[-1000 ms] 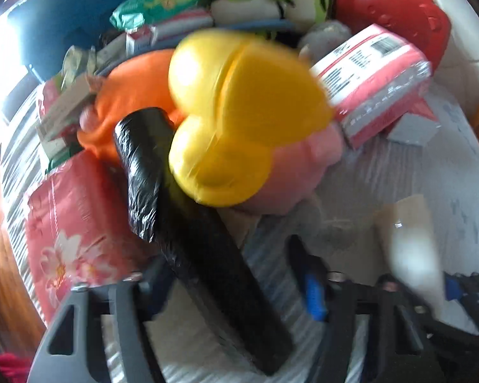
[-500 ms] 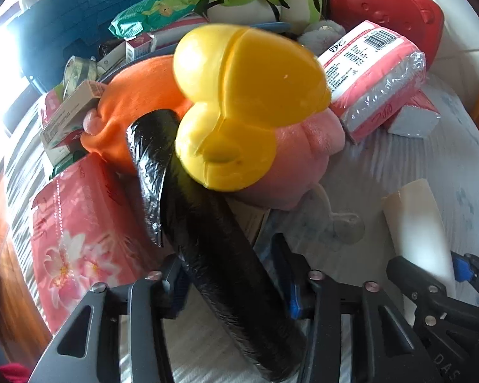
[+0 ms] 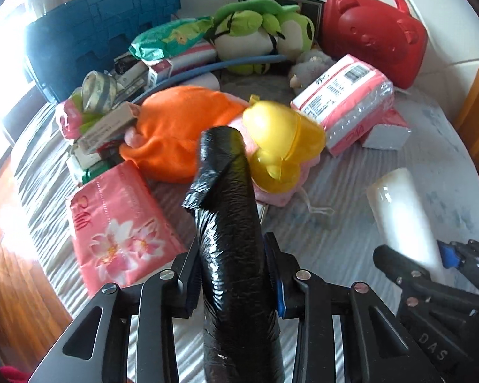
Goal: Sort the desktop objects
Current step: 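Carry the black cylinder in the left gripper while the right carries the white roll to the crate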
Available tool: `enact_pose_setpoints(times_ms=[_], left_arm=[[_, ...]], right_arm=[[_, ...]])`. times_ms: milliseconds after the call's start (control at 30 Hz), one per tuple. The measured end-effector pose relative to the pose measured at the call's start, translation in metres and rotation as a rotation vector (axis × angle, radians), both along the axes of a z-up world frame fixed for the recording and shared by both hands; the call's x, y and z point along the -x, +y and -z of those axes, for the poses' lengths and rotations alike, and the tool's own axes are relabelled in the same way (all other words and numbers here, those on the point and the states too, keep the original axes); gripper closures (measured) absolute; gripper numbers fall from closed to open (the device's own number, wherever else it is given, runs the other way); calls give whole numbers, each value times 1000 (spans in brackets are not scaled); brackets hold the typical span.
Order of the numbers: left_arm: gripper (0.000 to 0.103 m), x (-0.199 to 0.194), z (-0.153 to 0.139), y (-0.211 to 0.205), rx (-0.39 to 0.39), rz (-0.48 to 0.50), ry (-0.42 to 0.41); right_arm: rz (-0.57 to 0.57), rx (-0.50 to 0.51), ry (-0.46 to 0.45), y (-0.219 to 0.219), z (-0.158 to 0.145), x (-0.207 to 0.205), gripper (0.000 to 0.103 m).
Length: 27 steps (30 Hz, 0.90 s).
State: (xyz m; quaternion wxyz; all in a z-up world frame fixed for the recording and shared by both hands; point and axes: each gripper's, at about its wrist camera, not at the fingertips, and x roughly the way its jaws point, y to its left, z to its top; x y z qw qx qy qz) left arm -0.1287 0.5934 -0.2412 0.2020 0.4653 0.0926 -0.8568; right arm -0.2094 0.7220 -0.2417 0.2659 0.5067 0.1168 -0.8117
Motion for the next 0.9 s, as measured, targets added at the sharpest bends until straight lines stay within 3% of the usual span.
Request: enact_pose_setpoints(times_ms=[567,900], left_arm=[[71,-24,-89,-44,93,-68,168],[71,-64,-133,-147,118,-58,274]], right_arm=[[-110,142,189,-59,-105,-33,57],[-103,164,289,-157,-148,-72,57]])
